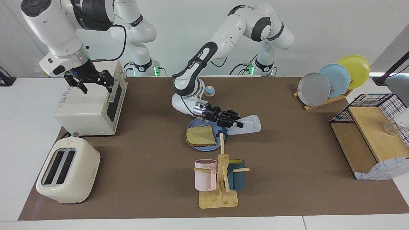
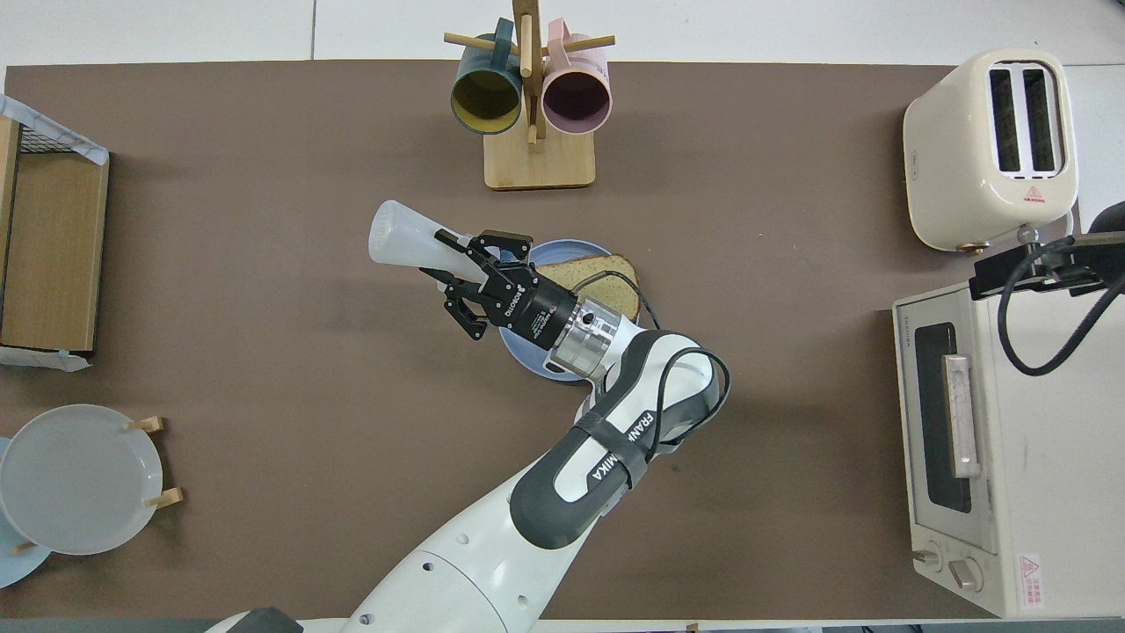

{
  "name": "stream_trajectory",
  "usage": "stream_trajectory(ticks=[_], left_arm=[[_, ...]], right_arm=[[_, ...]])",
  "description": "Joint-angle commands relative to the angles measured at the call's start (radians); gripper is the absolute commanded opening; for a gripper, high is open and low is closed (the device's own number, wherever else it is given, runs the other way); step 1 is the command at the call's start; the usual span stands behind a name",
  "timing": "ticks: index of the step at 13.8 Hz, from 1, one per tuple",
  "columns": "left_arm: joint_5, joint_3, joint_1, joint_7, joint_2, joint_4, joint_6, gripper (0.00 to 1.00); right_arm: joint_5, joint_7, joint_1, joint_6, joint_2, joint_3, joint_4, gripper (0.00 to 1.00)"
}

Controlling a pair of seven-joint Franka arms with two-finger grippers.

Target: Put bread on plate and add seasoning

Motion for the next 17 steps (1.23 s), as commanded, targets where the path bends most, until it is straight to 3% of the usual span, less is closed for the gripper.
stream_trajectory(ticks=[1,6,12,17], left_arm=[[-0.041,-0.004,-0.057,0.008,-0.025,-0.009,0.01,0.0],[-0.134,-0.002,-0.129,0.008,-0.019,0.039,-0.004,0.0],[-0.118,0.002,-0.002,0.005,-0.012,0.023,0.061,0.0],[-0.134,0.002,-0.029,0.007,-0.011,0.032,0.044,0.0]], right_arm=[[-0.001,-0.027,-0.014,-0.01,-0.009,0.005,-0.004,1.0],[-0.001,-0.024,-0.004,-0.009,-0.009,0.008,-0.004,1.0],[-0.001,-0.024,-0.008,-0.009,-0.009,0.008,-0.006,1.0],[-0.001,-0.024,-0.008,-0.009,-0.009,0.008,-0.006,1.0]])
